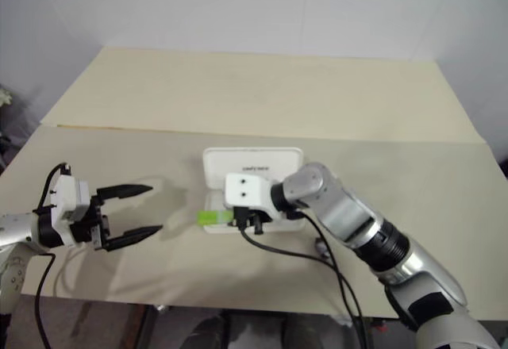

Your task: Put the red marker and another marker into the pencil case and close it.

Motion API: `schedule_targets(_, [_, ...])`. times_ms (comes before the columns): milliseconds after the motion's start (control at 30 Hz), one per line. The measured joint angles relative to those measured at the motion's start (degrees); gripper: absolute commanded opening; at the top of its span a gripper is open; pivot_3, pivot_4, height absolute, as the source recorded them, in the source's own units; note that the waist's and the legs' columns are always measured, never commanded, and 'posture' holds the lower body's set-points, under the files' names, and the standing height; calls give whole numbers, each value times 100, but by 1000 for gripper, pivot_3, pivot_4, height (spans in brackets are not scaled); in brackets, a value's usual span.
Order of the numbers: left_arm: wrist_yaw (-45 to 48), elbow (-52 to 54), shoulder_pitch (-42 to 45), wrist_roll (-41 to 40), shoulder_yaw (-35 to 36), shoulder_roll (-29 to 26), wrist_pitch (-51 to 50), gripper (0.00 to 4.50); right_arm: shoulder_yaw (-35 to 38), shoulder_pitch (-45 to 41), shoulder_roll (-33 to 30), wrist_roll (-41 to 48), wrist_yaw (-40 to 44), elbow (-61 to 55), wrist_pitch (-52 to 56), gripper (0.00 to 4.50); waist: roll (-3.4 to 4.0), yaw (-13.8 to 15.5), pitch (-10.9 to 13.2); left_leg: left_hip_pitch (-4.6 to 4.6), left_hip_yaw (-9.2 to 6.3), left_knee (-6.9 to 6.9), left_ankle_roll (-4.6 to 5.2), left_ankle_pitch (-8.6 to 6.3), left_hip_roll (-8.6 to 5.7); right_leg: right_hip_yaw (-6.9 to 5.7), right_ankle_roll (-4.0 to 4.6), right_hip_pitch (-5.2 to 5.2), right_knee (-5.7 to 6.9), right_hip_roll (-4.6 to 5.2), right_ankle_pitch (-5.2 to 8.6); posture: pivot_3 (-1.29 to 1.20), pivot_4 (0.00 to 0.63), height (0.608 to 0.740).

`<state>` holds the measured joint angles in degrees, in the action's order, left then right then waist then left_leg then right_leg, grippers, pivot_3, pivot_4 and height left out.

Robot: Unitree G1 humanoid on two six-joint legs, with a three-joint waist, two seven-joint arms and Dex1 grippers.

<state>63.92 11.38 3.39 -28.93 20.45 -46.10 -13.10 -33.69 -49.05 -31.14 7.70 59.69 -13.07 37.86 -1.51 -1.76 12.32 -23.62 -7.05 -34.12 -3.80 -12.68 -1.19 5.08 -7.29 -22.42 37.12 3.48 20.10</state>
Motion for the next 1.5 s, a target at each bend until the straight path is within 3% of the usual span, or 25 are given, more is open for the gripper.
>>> schedule_targets(333, [13, 39, 11, -13, 126, -13, 36, 4500, 0, 3, 131, -254, 5, 234, -95, 1092, 0, -19, 0, 3, 0, -2, -10, 6, 1, 1, 7, -8, 25, -3, 3, 0, 150, 740])
schedule_targets(633, [70, 15, 59, -13, 126, -35, 70, 4500, 12, 21, 140, -318, 96, 227, -106, 4321, -1, -18, 0, 4, -1, -3, -12, 7, 1, 1, 7, -8, 28, -5, 3, 0, 150, 740])
schedule_targets(667, [71, 15, 63, -13, 126, -35, 71, 4500, 23, 21, 128, -318, 107, 221, -101, 4483, -1, -18, 0, 4, -1, -3, -12, 7, 1, 1, 7, -8, 28, -5, 3, 0, 150, 740])
schedule_targets(967, [65, 17, 107, -13, 90, -28, 77, 4500, 368, 101, -173, -115, 358, -42, -94, 4483, -1, -3, 0, 3, -1, -4, -12, 7, 0, 0, 7, -7, 28, -5, 4, 0, 150, 740])
schedule_targets(1167, [128, -129, 310, -14, -32, -7, 162, 4500, 972, 294, -1444, 273, 1012, -363, 199, 4483, -1, 18, 0, 3, 2, -11, -4, 8, -10, 0, 7, 0, 26, -1, 4, 0, 150, 740])
schedule_targets(1500, [214, -562, 893, 15, -536, 83, 400, 4500, 1581, 1070, -2407, 259, 1160, -292, 5, 4483, -2, -14, -1, 7, 13, -12, -6, 8, -2, 8, 7, -4, 32, -13, 4, 0, 150, 740])
